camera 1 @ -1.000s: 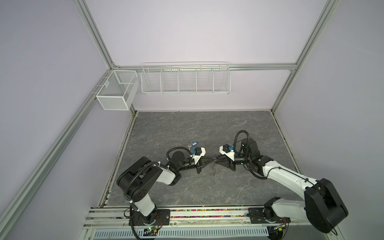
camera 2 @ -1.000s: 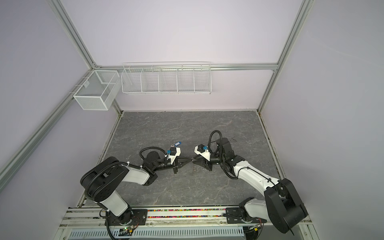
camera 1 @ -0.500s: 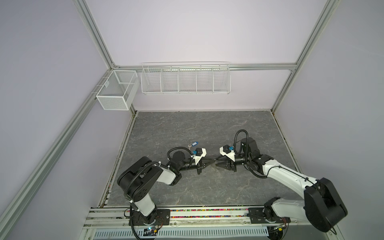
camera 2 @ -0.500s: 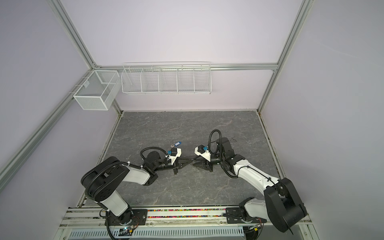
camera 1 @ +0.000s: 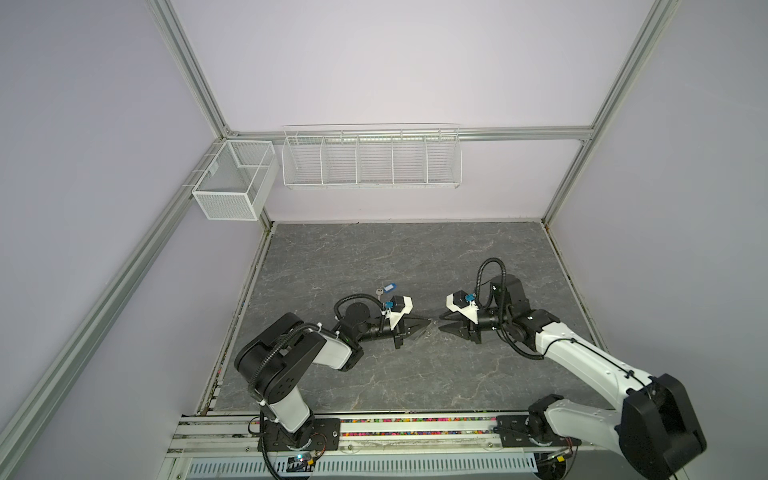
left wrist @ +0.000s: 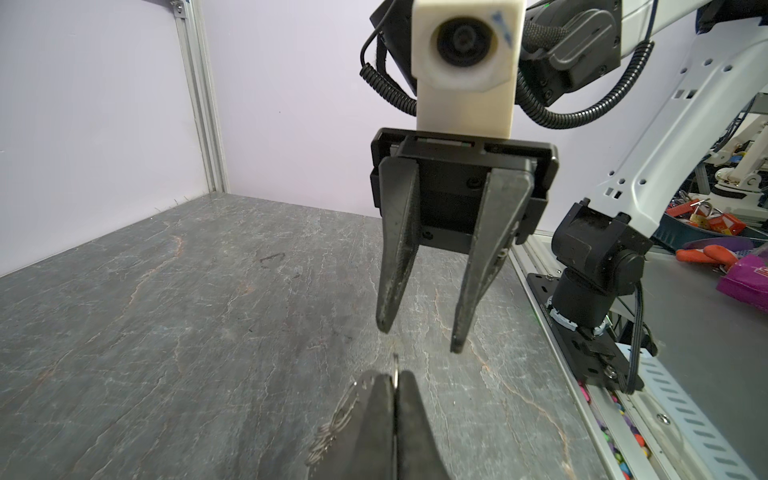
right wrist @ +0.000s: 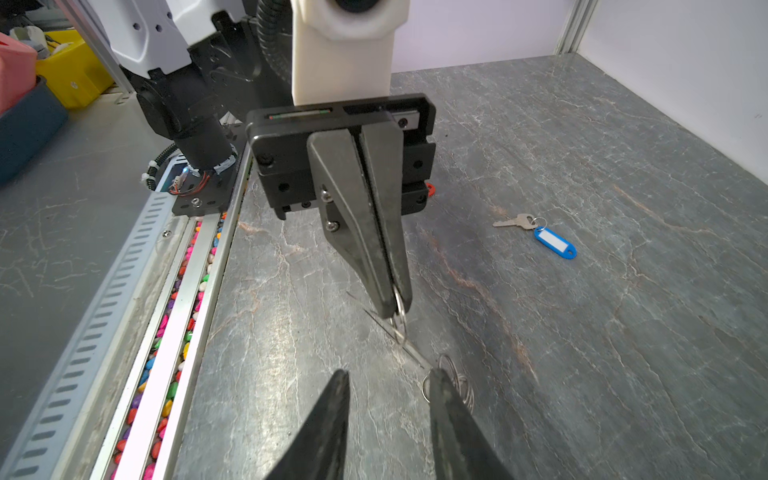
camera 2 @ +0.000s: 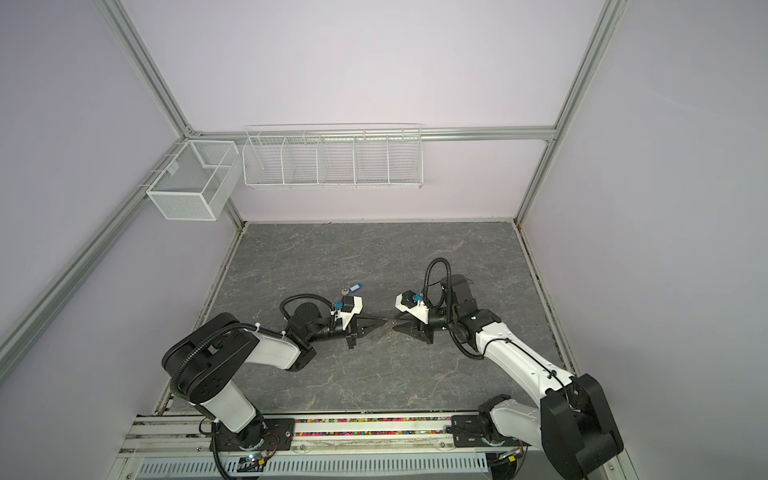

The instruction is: Put the keys on the keyring

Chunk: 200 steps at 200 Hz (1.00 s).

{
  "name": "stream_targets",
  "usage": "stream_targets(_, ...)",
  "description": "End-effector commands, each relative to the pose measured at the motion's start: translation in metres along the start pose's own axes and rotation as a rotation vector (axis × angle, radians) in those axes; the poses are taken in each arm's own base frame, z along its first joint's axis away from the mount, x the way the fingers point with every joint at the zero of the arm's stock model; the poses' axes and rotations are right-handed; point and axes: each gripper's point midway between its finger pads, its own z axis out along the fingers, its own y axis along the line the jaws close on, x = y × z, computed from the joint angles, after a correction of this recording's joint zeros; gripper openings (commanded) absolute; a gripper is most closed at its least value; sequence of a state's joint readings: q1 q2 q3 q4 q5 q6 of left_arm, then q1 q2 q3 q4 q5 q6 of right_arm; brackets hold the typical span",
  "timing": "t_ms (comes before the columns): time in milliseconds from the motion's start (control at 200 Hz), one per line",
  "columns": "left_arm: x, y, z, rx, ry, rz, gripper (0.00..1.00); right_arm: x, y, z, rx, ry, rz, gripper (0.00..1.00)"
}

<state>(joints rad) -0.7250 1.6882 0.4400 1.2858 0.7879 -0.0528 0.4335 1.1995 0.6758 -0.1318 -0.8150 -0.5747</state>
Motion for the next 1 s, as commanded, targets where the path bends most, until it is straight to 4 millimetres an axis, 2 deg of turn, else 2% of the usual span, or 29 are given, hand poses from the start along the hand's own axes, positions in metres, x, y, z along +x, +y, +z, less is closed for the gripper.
stream_targets(0,0.000,-0.006,-0.001,0.030,-0.019,-0.008,0.00,0.009,0.003,0.007,-0.028,0.015,0.004,0.34)
stream_targets(230,0.000,-0.007,-0.001,0.032,-0.027,-0.009,0.00,0.011,0.006,0.018,-0.044,0.032,0.017,0.31)
stream_targets(530,0.000,-0.007,0.000,0.037,-0.030,-0.009,0.00,0.009,0.000,0.026,-0.016,0.034,-0.007,0.31)
stream_targets(995,0.001,-0.002,0.003,0.025,-0.037,0.019,0.00,0.011,0.000,0.030,-0.041,0.042,-0.008,0.31)
